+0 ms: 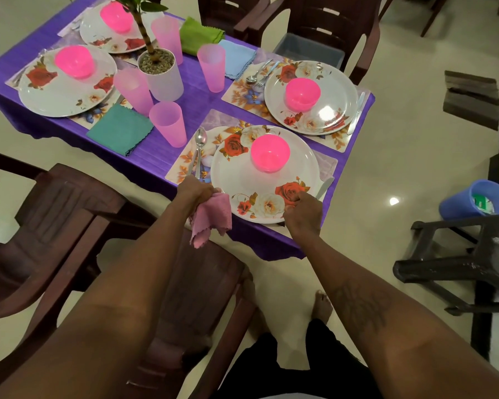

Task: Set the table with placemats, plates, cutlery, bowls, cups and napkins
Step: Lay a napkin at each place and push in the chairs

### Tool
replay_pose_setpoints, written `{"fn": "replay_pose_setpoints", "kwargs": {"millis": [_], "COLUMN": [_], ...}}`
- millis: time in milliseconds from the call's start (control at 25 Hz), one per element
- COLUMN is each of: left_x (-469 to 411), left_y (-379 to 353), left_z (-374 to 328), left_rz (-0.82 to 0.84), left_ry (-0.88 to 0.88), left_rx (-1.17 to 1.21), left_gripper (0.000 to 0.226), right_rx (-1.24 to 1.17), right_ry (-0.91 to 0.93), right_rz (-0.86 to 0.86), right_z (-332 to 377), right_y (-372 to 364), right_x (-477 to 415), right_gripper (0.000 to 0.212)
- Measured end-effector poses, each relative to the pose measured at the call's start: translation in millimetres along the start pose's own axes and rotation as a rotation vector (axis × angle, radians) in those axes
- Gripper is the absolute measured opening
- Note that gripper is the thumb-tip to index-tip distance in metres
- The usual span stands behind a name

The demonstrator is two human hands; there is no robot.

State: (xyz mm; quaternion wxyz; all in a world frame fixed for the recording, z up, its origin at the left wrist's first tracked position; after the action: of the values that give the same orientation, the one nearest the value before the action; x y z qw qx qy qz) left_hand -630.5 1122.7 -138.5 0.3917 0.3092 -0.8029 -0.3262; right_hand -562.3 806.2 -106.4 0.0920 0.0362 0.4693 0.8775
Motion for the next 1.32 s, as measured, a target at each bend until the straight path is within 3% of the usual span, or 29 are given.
{"fn": "replay_pose_setpoints", "kwargs": {"millis": [360, 440, 560, 680, 840, 1080, 1240, 1320], "left_x": [4, 8, 12, 17, 20, 8, 3, 5], "left_y": [-1, 1, 11, 37, 42, 34, 30, 17], "left_z": [-8, -9, -14, -36, -70, -69, -50, -51], "left_rz": [0.007, 0.004, -0.071, -0.272, -0.251, -0.162, -0.021, 0.136], "left_ry": [-0.047, -0.046, -0.102, -0.230, -0.323, -0.144, 0.090, 0.150], "left_rx": [-0.079, -0.070, -0.066, 0.020, 0.133, 0.278, 0.452, 0.706], "left_gripper": [0.063, 0.064, 0.055, 0.034, 0.042, 0.067, 0.109, 0.106], "right_rx": [0.020, 0.101, 0.101, 0.096, 0.261, 0.217, 0.192, 0.197], "right_ry": [-0.004, 0.066, 0.190, 0.305, 0.424, 0.487, 0.529, 0.516], "right_rz": [0.025, -0.004, -0.055, 0.044, 0.163, 0.091, 0.145, 0.180], "right_z": [-4, 4, 25, 49, 66, 62, 63, 66], "right_y": [2, 6, 8, -10, -35, -22, -20, -20], "right_x": [-3, -4, -15, -31, -36, -28, -25, -22], "right_gripper": [0.023, 0.020, 0.041, 0.063, 0.073, 0.032, 0.029, 0.029]}}
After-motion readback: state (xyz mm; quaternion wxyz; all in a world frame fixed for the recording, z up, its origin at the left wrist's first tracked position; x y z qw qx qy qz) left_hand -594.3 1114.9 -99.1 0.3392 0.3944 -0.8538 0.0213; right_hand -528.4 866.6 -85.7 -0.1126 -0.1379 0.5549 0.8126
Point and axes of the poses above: each hand's wrist, its own x-axis away from the middle knuckle, its own y-axis out of the back of the hand, z = x × y, the point moved 9 cm from there along -x, towards the middle knuckle, and after that the axes turned 14 degrees about -z, right-handed, at the moved point
